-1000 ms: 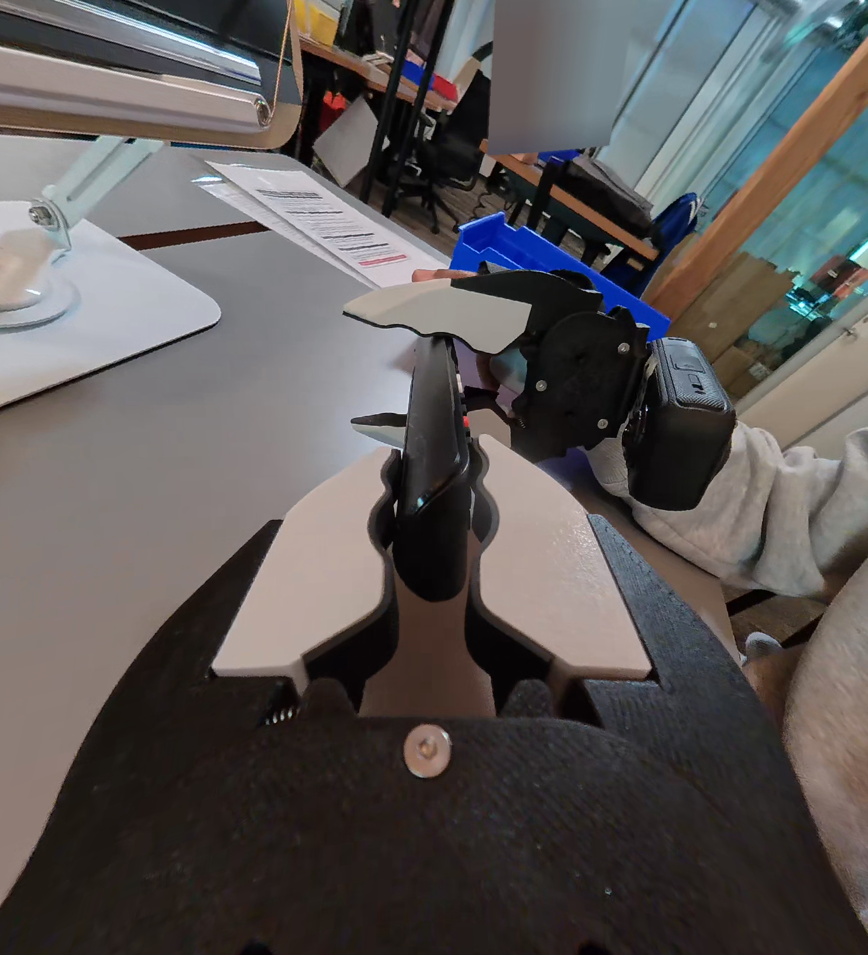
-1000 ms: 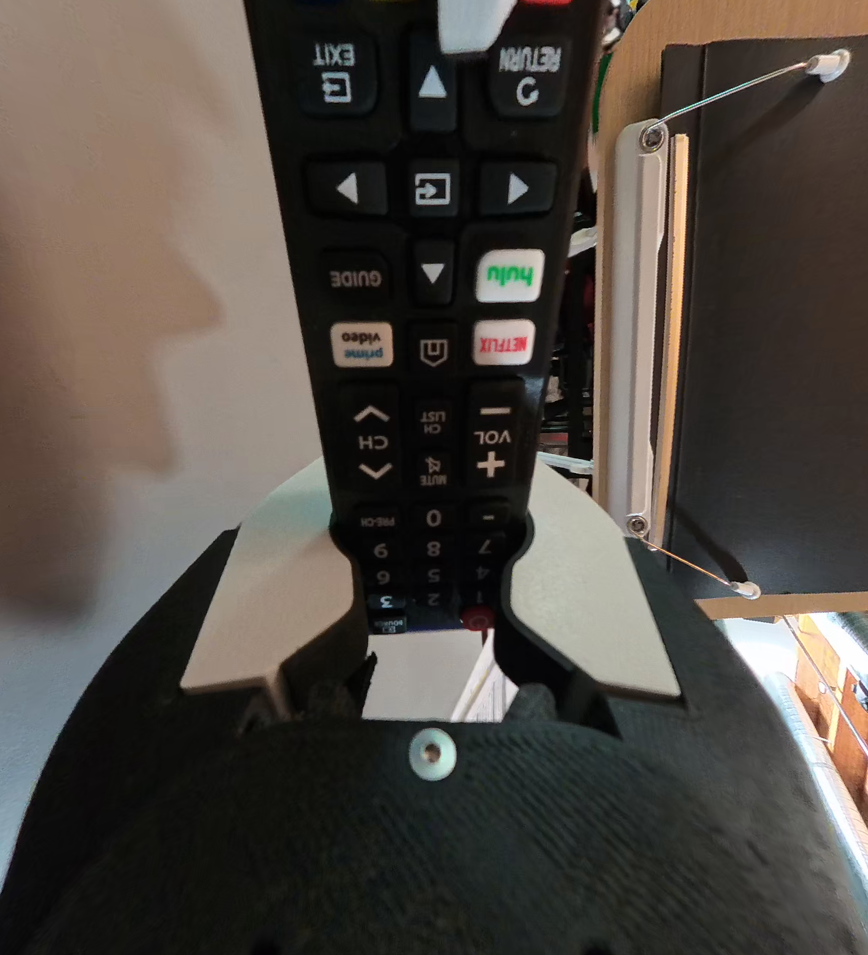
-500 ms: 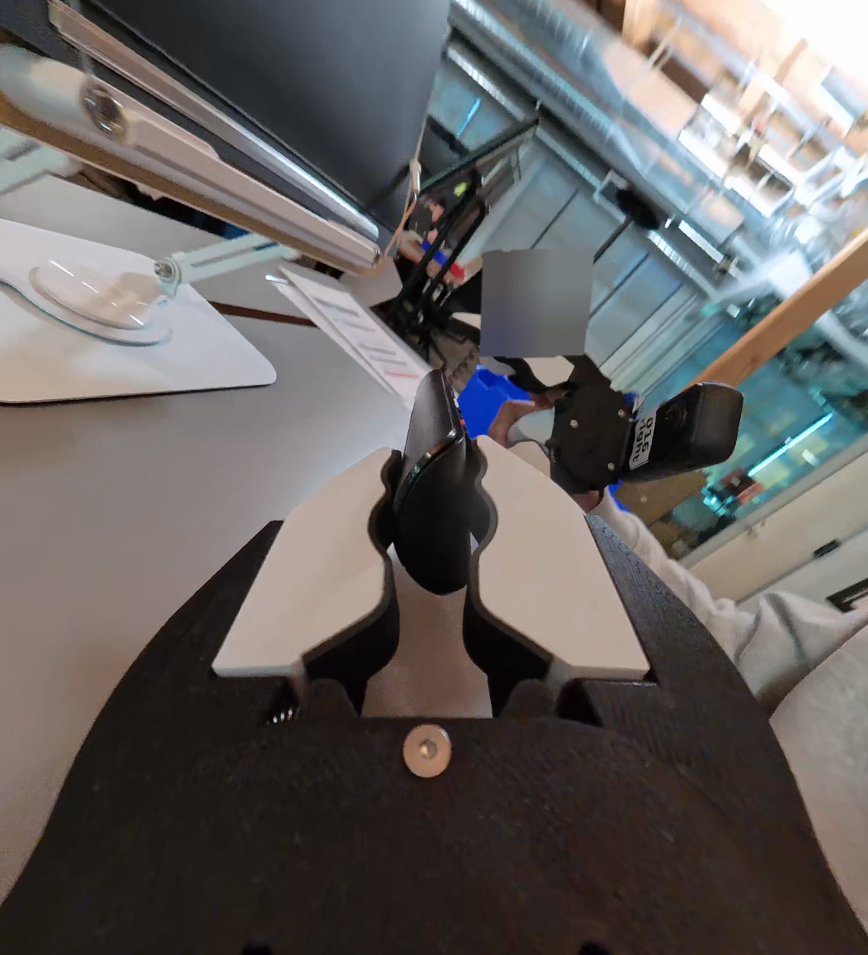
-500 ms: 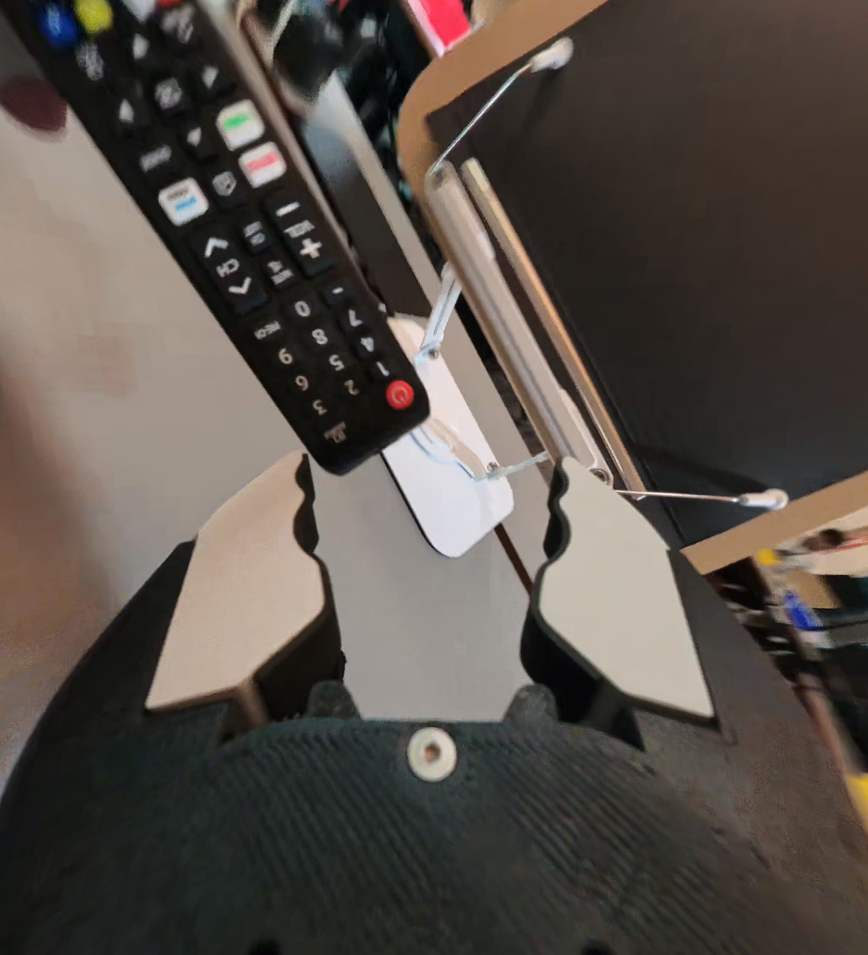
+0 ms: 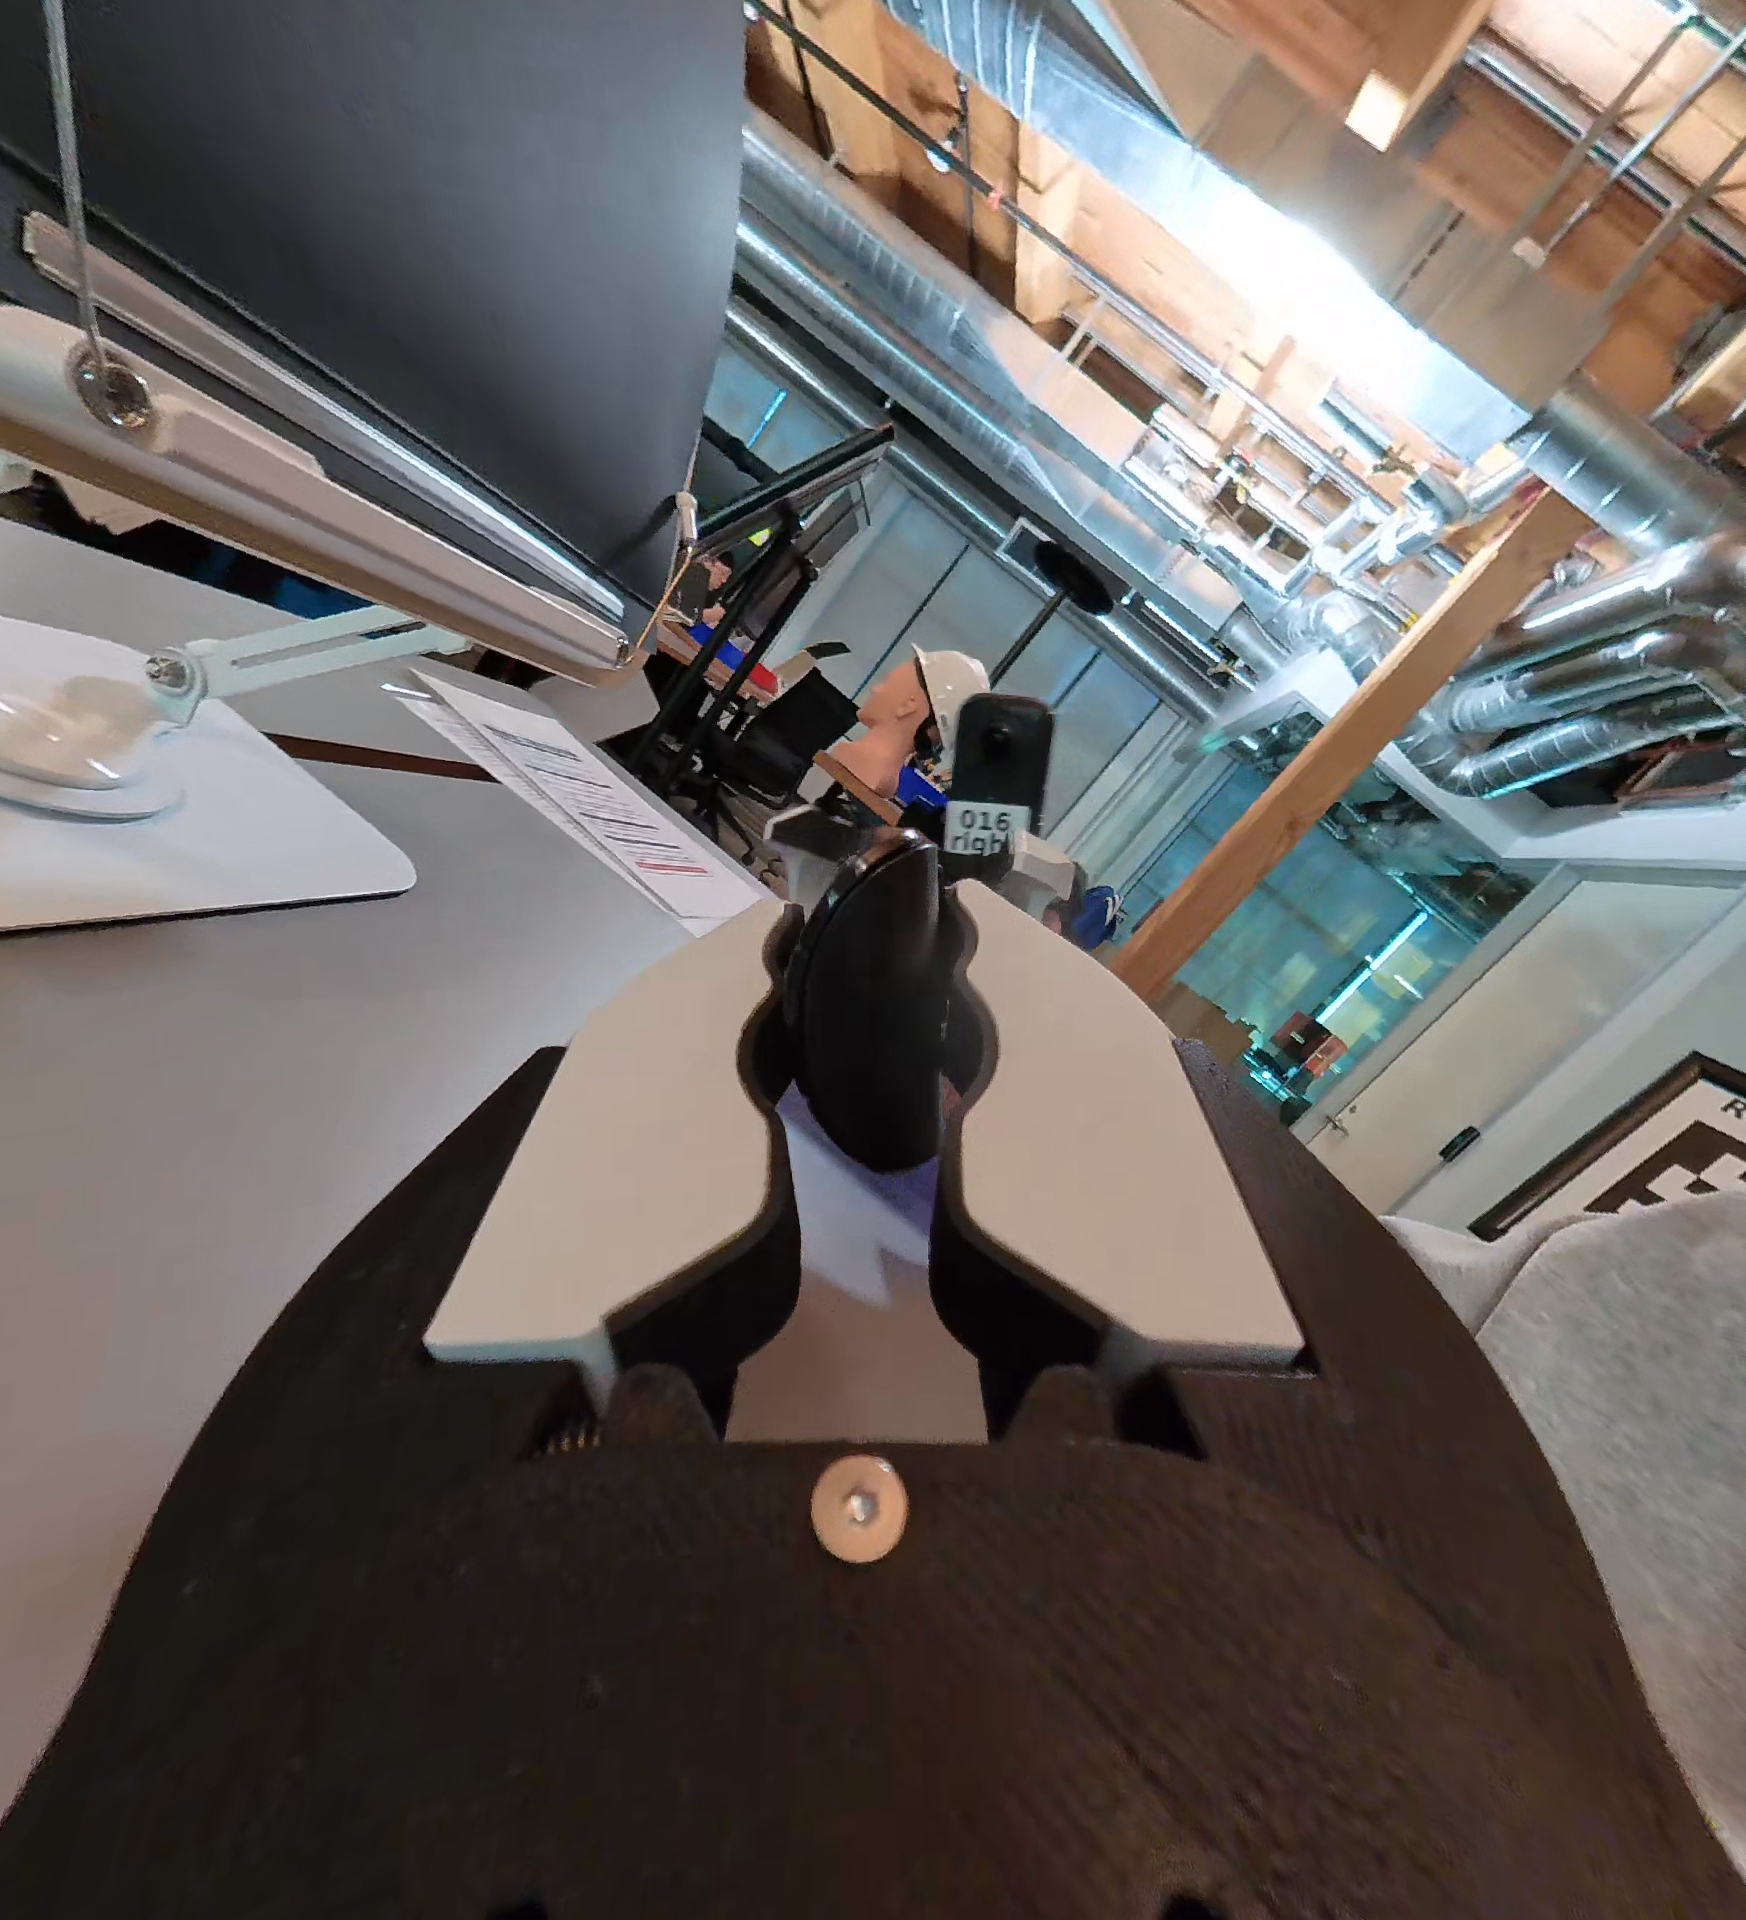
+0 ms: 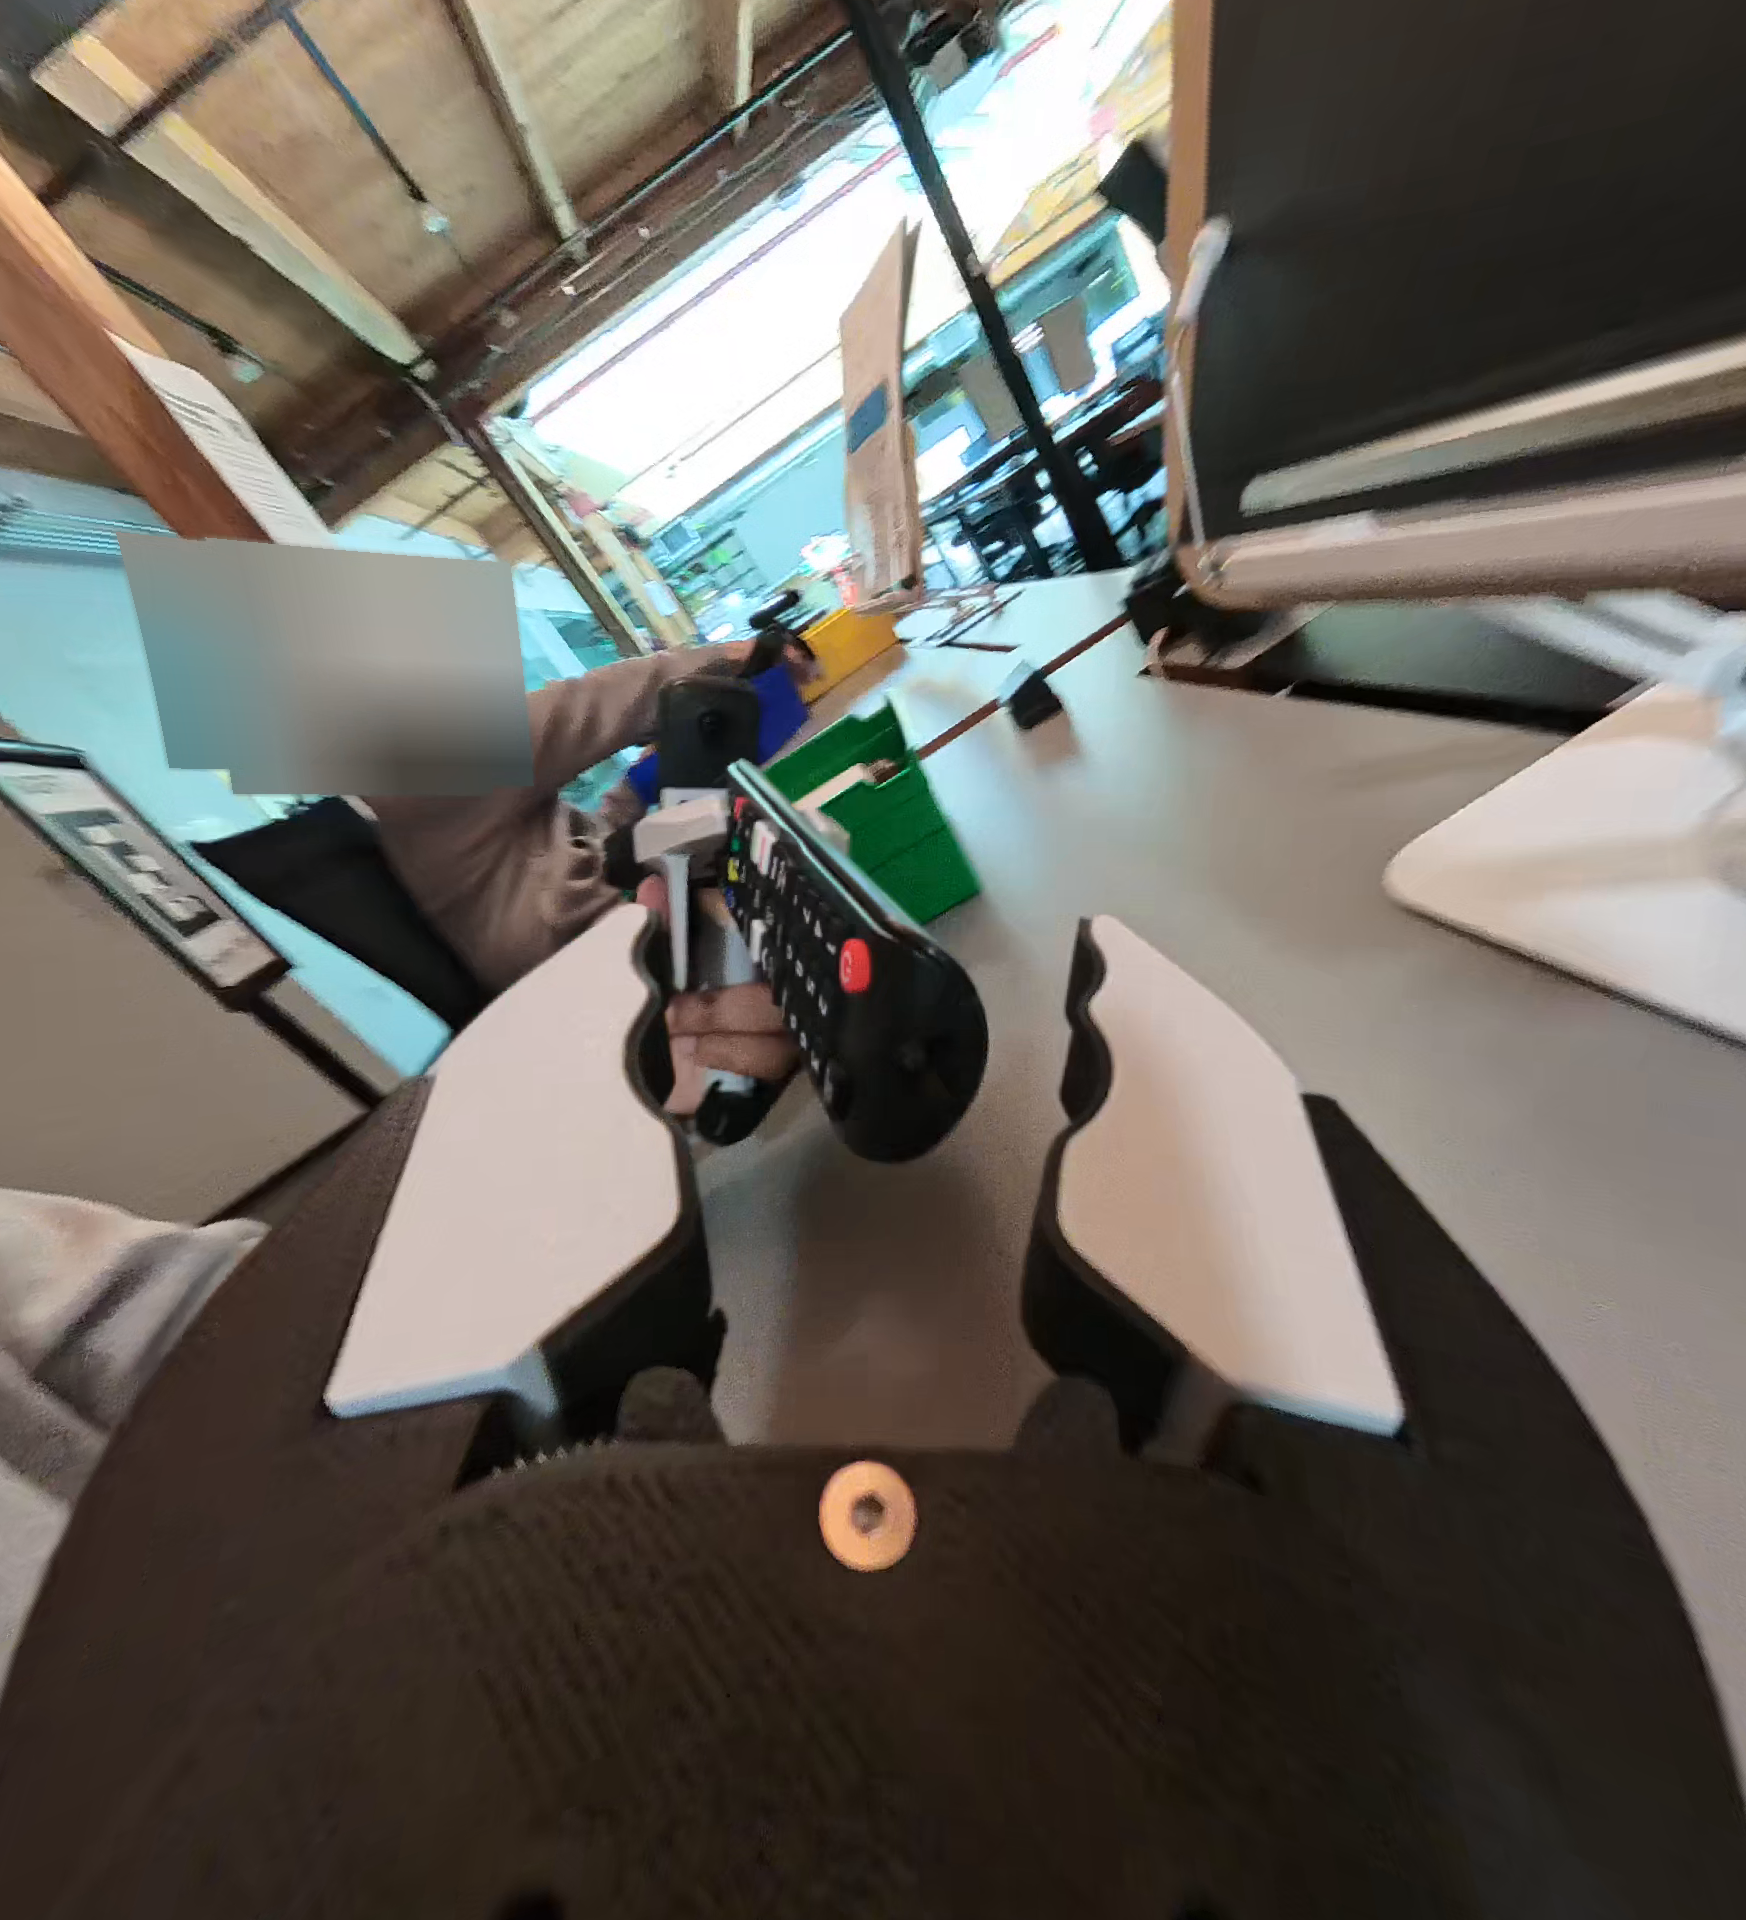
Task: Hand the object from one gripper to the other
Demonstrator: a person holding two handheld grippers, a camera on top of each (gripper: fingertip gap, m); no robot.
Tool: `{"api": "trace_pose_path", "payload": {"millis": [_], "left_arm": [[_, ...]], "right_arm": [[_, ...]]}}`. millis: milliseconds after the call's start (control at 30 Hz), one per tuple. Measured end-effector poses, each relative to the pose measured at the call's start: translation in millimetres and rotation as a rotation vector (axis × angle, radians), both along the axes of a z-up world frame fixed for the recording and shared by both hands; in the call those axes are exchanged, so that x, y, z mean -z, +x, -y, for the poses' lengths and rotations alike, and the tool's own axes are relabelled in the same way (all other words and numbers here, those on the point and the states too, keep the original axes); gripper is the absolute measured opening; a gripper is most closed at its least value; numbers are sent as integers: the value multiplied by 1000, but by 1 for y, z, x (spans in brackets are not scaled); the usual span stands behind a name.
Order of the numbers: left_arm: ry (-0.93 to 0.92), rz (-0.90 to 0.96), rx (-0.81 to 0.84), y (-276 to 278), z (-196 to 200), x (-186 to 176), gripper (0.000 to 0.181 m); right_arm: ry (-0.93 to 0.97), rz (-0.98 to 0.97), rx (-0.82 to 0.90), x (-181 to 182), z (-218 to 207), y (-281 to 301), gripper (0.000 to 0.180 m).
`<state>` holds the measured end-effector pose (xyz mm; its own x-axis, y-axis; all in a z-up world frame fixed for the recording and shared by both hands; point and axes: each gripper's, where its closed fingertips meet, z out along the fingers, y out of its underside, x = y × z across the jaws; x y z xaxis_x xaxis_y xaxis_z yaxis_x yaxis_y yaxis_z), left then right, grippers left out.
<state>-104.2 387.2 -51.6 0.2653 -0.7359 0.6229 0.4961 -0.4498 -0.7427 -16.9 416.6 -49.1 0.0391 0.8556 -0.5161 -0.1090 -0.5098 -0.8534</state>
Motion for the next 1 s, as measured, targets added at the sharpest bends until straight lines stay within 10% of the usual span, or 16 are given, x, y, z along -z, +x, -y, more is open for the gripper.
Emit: {"api": "trace_pose_path", "payload": {"millis": [167, 667, 767, 1000], "left_arm": [[5, 32, 24, 6, 2, -3, 25], [29, 39, -13, 4, 2, -9, 42], [109, -102, -168, -4, -5, -9, 69], [478, -764, -393, 20, 1, 1, 70]], "right_arm": [[-81, 6, -176, 17, 24, -16, 27], [-73, -37, -212, 8, 28, -11, 22], [-101, -30, -168, 7, 15, -1, 22], [-75, 222, -62, 26, -8, 22, 23]]}}
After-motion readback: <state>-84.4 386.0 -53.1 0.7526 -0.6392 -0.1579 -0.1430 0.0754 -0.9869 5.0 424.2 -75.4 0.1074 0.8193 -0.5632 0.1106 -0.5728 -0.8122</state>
